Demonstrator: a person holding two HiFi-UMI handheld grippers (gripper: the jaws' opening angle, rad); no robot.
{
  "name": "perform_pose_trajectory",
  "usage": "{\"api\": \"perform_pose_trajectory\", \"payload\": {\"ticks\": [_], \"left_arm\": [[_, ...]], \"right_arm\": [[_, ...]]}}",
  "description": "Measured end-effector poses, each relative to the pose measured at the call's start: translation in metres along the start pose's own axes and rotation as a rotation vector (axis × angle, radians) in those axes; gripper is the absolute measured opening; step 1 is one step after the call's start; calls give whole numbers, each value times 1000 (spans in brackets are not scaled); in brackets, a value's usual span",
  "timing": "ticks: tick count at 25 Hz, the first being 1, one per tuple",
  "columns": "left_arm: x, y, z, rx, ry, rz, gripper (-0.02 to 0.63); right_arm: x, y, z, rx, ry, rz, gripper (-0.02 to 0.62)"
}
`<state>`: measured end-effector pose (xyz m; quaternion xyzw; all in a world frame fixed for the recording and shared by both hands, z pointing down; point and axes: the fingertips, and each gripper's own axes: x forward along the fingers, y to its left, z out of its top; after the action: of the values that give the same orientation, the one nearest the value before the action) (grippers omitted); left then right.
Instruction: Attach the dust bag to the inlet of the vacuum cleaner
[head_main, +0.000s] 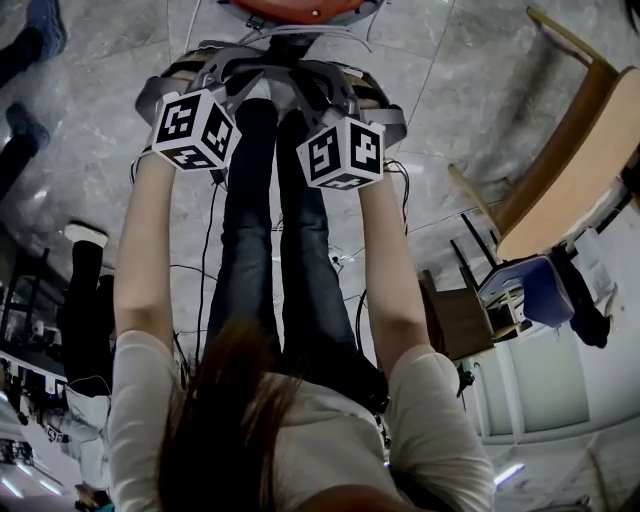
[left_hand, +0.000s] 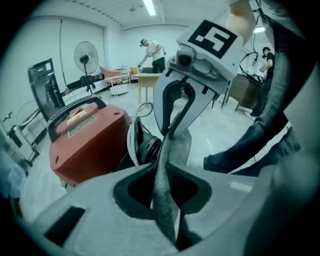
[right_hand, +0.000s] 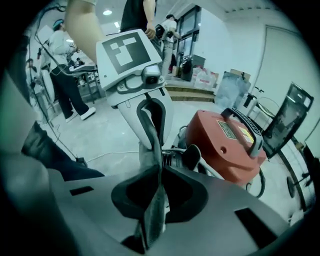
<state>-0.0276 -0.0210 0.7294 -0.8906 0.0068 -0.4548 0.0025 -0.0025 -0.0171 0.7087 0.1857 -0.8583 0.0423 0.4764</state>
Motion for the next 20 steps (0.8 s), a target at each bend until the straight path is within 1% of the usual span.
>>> {"api": "perform_pose_trajectory", "payload": {"ticks": [4,6,8,9,12,14,15,16,18,20], "left_arm": [[5,7,6,162,59,-76,71],[7,10,7,200,71,-100,75],[6,11,7,173,56,-96,75],[5,11,7,138,41,-84,75],[6,9,6,-5,-18,-32,74],[8,9,5,-70,-42,-7,74],[8,10,4,-78,-43,-1,74],[8,11,4,-68,-37,-2,74],[7,11,6,-9,-9,-27,74],[6,12,9,73,26,-69,77]], "right_arm": [[-2,-3,-4,154,-18,-57,34],[-1,-4,-5,186,-17,-66,34],[-1,-5,-5,157,-6,-61,35],[-1,-5,-5,127,2,-52,35],[1,-7,-6,5,28,-7,37],[4,-8,-6,-53,33,22,37],[4,-9,-6,-61,32,29,37],[4,-10,-6,-55,29,28,37],[2,-10,-5,3,17,2,37],[-1,-10,-5,94,-1,-39,37]]}}
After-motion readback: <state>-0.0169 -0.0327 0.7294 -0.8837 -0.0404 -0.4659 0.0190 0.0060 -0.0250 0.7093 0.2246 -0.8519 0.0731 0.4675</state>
